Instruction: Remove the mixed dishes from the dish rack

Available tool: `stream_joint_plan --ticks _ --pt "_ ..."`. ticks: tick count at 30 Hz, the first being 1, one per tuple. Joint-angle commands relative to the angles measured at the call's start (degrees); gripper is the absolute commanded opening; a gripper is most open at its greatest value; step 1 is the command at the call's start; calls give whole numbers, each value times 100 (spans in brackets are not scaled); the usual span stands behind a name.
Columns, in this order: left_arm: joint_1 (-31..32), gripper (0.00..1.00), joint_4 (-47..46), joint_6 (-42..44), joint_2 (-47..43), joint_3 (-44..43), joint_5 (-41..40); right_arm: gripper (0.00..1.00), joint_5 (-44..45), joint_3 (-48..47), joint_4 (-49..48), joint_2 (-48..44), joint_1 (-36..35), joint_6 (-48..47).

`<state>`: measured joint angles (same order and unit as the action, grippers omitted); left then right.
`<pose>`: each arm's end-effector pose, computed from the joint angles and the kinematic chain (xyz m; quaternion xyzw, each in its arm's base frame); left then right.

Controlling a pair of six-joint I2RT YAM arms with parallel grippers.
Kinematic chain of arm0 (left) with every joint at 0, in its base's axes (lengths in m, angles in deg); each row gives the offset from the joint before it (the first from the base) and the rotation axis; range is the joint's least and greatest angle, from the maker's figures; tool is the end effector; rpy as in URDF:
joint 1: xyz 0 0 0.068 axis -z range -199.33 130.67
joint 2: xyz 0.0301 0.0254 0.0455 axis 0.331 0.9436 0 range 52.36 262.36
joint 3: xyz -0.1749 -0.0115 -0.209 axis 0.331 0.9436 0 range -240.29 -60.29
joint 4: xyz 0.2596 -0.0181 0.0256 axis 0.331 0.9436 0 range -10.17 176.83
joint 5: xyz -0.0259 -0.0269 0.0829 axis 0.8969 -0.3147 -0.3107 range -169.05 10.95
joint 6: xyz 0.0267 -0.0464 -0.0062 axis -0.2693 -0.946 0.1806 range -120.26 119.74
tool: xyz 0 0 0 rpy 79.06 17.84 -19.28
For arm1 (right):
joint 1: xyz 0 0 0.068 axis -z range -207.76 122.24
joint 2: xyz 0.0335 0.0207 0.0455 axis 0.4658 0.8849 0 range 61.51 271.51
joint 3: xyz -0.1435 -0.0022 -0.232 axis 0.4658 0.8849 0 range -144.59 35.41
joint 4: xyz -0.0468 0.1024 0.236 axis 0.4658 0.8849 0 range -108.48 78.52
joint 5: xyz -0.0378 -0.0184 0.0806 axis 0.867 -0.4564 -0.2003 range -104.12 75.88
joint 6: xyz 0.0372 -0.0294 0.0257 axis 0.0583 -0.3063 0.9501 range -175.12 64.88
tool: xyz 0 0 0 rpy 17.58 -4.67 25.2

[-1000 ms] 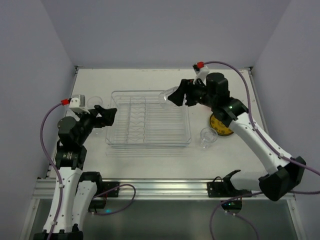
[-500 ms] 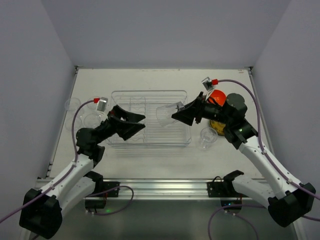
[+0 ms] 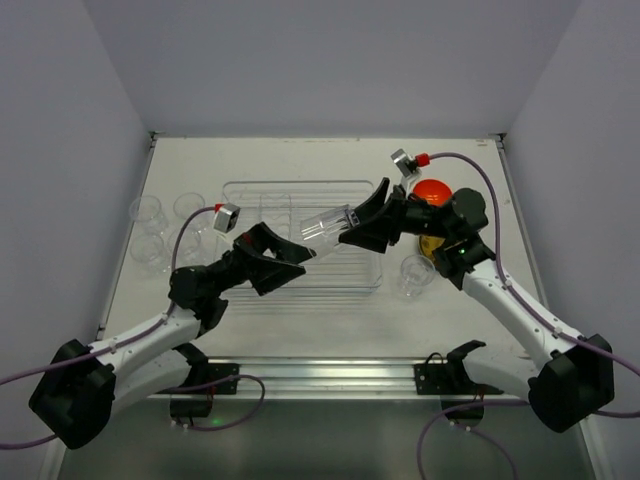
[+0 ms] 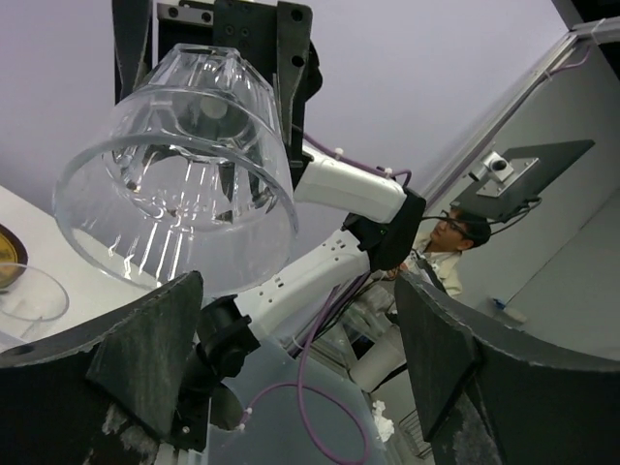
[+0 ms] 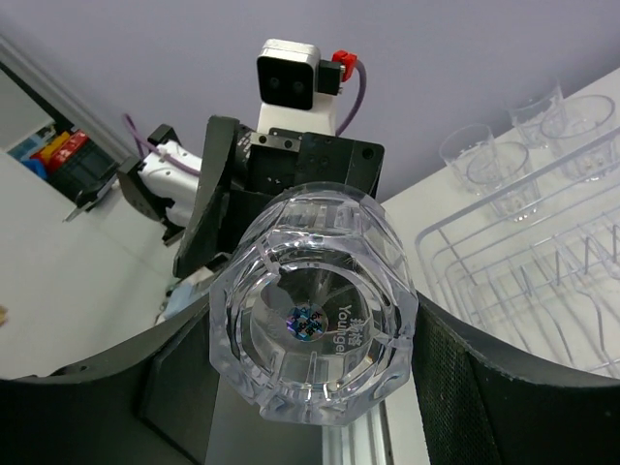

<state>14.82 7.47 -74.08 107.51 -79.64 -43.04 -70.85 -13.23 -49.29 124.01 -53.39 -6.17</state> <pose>0.1418 -0.1214 0.2967 0.1146 0.4959 -0.7688 0.3871 0.2034 0.1306 0.3745 -0.2681 0.5901 0.6533 0.3913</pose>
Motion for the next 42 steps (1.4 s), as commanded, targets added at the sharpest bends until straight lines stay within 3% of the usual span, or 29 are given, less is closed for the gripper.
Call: stream_joint_plan --ticks 1,11,16,19,21,22,23,25,26,28,29,31,35,37,40,41,42 --pt "188 82 -929 -27 144 -24 -287 0 -321 74 -1313 227 -100 563" --pt "250 40 -1008 166 233 -7 -682 0 294 337 -682 -1 -434 -253" --pt "276 3 -1052 219 302 -51 -683 0 487 399 -479 -27 -619 -526" --pt "320 0 -1070 272 285 -16 -665 5 505 391 -356 -45 -602 -614" --pt "312 0 -791 403 172 -24 -604 72 819 233 429 -124 -558 -1017" --pt "285 0 369 874 -134 -85 -569 95 1056 93 957 -228 -488 -1271" --pt "268 0 1494 1313 -363 -451 -725 99 1415 -300 2355 -273 -452 -1865" --pt "285 0 4312 2959 -1023 -1198 -1601 99 3039 -671 3637 -413 -347 -2274" --pt "285 0 6406 3301 -1120 -1864 -2667 99 3524 -890 4513 -466 -286 -2450" --pt "285 0 7992 4151 -1122 -2474 -3396 99 4519 -980 5082 -598 -75 -2583" --pt "285 0 9314 4296 -1008 -2816 -3947 99 4774 -1033 5502 -712 -22 -2731" --pt "285 0 11091 4359 -490 -3731 -4635 99 5571 -1086 5813 -765 75 -2838" --pt "276 0 13234 3850 205 -4681 -6215 99 5980 -981 5937 -591 216 -2812" --pt "233 0 14269 3358 530 -5208 -6614 99 6138 -911 5946 -450 233 -2864" --pt "-730 0 14531 3899 654 -5621 -6617 99 6306 -858 5946 -291 260 -2909" --pt "-1613 0 14426 4215 654 -5667 -6146 99 6227 -840 5937 -282 260 -2935" --pt "-2048 0 14347 4784 733 -5685 -5941 99 6183 -831 5937 -300 260 -2935"
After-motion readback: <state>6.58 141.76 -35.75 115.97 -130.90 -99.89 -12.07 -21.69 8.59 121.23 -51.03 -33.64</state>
